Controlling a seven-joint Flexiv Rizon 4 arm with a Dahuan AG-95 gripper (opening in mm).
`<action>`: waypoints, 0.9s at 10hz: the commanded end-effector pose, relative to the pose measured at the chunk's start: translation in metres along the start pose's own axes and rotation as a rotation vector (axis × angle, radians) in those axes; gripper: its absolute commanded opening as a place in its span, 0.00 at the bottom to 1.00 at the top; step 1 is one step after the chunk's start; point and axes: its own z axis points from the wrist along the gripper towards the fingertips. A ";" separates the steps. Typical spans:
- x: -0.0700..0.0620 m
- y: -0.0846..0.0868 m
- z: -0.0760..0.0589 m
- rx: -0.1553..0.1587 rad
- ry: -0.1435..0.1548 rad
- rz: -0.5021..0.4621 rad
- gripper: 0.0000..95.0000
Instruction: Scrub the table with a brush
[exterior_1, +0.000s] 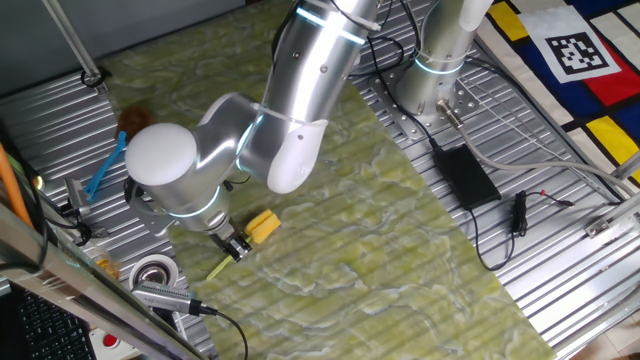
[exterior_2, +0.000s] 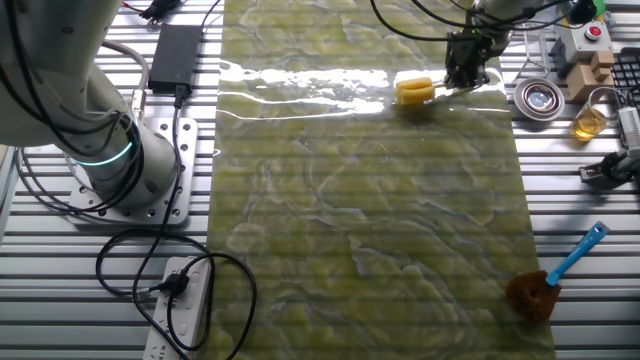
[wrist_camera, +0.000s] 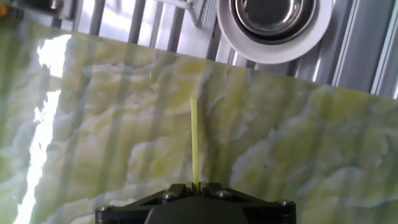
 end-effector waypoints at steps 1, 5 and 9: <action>-0.001 0.000 0.001 0.001 0.010 0.005 0.20; -0.001 0.001 0.002 0.013 0.064 -0.001 0.20; -0.002 0.001 0.007 0.018 0.070 -0.010 0.20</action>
